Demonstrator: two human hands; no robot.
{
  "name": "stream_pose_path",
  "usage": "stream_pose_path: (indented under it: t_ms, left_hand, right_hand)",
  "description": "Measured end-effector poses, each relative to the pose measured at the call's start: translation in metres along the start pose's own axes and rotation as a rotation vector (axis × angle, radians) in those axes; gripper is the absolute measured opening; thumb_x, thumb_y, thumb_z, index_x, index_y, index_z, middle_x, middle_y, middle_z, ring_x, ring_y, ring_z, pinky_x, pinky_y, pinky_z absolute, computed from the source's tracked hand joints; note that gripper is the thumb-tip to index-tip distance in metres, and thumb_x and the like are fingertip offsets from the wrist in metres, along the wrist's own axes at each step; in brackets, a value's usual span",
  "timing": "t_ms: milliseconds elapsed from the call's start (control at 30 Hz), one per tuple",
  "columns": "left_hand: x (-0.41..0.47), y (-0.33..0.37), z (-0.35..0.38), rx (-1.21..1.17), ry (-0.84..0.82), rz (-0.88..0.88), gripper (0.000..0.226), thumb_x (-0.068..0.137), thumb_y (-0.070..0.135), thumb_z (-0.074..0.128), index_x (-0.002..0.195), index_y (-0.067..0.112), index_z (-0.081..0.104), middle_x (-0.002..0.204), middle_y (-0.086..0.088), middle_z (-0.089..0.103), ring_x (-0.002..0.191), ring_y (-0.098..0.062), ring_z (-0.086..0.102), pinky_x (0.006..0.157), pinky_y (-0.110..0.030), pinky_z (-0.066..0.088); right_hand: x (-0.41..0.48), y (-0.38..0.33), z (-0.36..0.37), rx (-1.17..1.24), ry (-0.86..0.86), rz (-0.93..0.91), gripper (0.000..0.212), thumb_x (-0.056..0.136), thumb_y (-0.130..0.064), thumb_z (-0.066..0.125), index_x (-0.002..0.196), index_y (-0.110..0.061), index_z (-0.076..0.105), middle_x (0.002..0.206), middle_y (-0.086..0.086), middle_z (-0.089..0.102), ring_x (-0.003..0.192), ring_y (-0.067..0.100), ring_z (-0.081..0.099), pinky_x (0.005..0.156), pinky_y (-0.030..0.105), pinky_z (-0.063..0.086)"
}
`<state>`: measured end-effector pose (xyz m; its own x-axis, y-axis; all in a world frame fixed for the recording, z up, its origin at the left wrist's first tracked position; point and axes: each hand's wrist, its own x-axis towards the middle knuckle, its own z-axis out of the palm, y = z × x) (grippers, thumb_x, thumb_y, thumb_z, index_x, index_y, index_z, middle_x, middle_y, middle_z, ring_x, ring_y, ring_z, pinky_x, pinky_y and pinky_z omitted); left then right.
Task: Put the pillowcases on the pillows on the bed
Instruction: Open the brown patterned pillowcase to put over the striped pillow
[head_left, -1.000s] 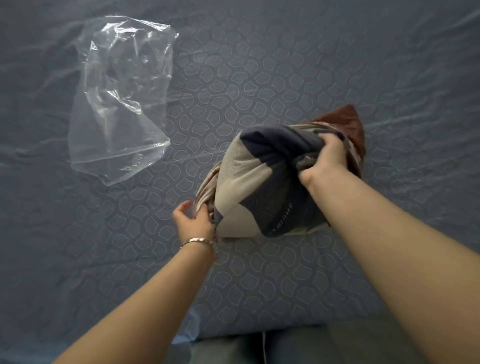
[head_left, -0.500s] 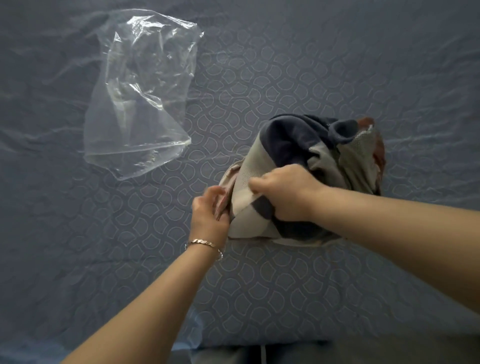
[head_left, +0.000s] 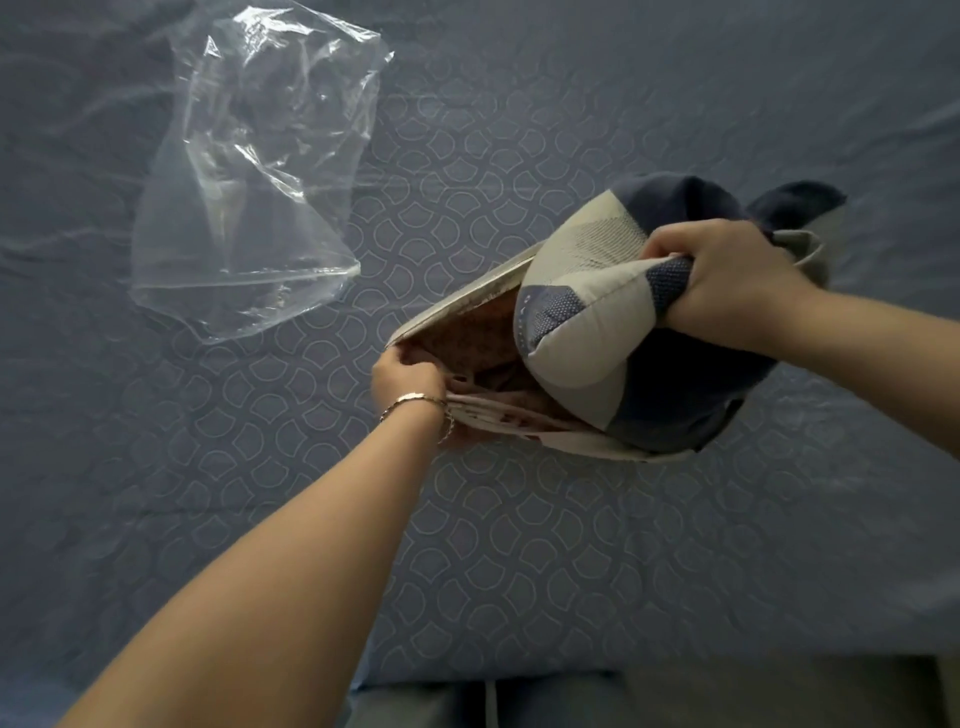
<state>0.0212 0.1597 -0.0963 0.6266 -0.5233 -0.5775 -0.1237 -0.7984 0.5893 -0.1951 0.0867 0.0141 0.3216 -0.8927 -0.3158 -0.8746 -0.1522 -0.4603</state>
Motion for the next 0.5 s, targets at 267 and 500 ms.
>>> stream_pose_path:
  t_ms: [267, 500]
  left_hand:
    - [-0.006, -0.018, -0.004, 0.603, -0.309, 0.283, 0.015, 0.080, 0.000, 0.053, 0.086, 0.012, 0.060, 0.106, -0.014, 0.047, 0.095, -0.035, 0.058, 0.082, -0.029, 0.045]
    - [-0.019, -0.005, -0.020, 0.666, -0.430, 0.252, 0.049, 0.079, 0.005, 0.058, 0.125, 0.017, 0.046, 0.130, -0.012, 0.020, 0.088, -0.031, 0.050, 0.099, -0.023, 0.037]
  right_hand:
    - [0.008, 0.002, 0.003, 0.056, 0.057, 0.044, 0.016, 0.072, -0.009, 0.070, 0.084, -0.017, 0.063, 0.084, 0.006, 0.065, 0.084, 0.020, 0.057, 0.073, 0.026, 0.040]
    - [0.005, -0.019, 0.027, -0.212, 0.082, -0.217, 0.061, 0.076, -0.005, 0.051, 0.132, -0.029, 0.050, 0.105, 0.015, 0.066, 0.091, 0.038, 0.062, 0.076, 0.039, 0.048]
